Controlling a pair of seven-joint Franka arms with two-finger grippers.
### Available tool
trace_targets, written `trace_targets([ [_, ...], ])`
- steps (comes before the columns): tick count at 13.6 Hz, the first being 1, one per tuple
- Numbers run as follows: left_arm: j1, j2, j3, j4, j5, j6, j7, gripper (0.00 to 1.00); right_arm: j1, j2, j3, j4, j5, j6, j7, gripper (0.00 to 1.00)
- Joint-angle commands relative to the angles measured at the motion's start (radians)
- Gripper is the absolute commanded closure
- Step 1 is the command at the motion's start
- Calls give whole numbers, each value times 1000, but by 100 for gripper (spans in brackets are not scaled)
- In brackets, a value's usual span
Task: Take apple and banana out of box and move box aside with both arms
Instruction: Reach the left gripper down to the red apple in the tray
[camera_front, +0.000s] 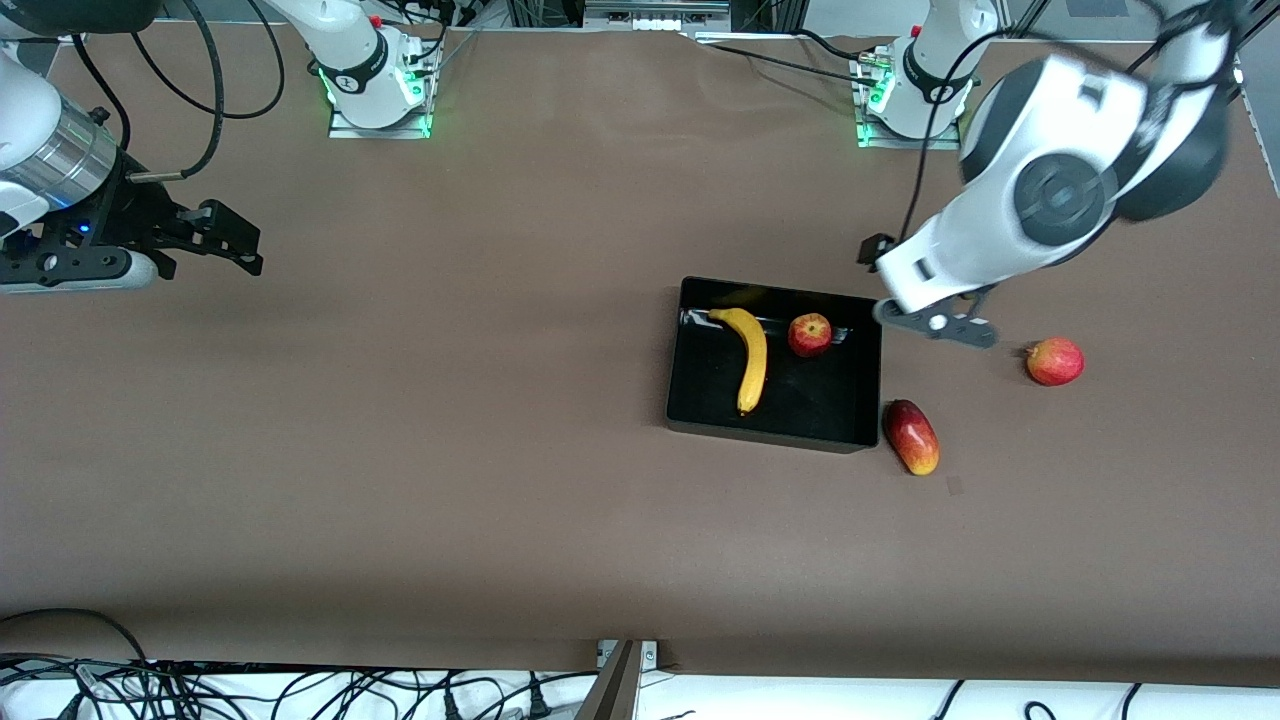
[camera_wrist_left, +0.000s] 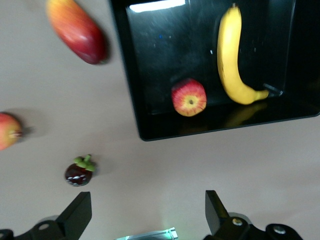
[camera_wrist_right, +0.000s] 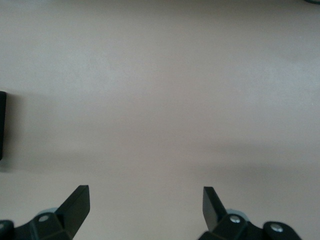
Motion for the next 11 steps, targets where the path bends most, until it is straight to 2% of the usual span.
trace_targets([
  [1, -58, 64, 2, -31, -5, 108, -56, 0, 1, 7, 0, 17, -16, -1, -6, 0],
  [4, -58, 70, 2, -168, -5, 336, -79, 0, 1, 7, 0, 17, -16, 0, -6, 0],
  [8, -58, 87, 4, -305, 17, 606, -116, 0, 1, 7, 0, 17, -16, 0, -6, 0],
  [11, -59, 135, 4, -316, 113, 661, -242, 0, 1, 7, 0, 17, -16, -1, -6, 0],
])
